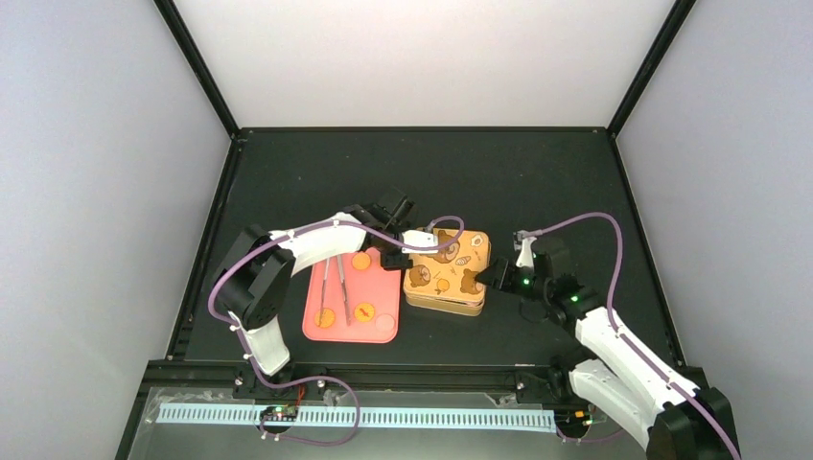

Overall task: Pack the cookies
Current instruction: Place the box lid on the packing box, then press the box lid onto the packing box.

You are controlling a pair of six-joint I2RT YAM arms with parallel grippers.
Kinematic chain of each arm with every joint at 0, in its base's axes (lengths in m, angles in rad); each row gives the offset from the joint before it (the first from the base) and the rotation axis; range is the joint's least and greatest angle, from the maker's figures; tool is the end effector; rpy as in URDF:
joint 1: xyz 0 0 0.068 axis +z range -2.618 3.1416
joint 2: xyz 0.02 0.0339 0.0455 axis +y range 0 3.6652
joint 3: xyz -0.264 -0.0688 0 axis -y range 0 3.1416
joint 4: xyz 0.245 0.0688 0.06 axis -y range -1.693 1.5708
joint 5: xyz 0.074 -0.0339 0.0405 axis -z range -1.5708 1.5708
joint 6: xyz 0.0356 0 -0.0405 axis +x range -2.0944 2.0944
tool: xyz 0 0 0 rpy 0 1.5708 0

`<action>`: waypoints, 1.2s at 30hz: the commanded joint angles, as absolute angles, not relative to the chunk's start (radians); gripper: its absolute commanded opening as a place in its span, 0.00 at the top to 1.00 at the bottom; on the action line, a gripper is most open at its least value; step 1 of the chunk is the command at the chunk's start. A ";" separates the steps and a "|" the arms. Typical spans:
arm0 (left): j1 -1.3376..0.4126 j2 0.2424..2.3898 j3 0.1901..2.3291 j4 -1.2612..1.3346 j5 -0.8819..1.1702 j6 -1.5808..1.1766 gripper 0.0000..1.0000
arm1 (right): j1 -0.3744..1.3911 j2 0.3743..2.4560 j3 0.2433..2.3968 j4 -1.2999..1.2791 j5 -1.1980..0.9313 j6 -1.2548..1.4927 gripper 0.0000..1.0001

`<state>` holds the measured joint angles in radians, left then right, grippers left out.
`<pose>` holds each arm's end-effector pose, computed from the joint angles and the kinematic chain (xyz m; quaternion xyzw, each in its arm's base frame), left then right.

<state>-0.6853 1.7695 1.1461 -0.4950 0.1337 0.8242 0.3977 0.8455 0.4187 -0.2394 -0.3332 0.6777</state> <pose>0.2709 -0.2276 0.1797 0.6771 0.6980 -0.0494 0.2277 0.1590 0.0794 0.1977 0.0520 0.8884 0.3488 0.2938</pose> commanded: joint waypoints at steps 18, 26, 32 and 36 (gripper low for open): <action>-0.694 1.637 1.099 -0.525 0.082 0.836 0.34 | 0.397 0.880 0.574 -0.483 -0.206 0.539 0.53; -0.634 1.485 1.098 -0.704 0.169 0.810 0.27 | 0.397 1.049 0.727 -0.445 -0.166 0.501 0.53; -0.632 1.461 1.167 -0.738 0.299 0.707 0.24 | 0.404 1.203 0.777 -0.353 -0.218 0.508 0.60; -0.656 1.528 1.204 -0.699 0.378 0.640 0.27 | 0.411 1.231 0.718 -0.313 -0.238 0.533 0.63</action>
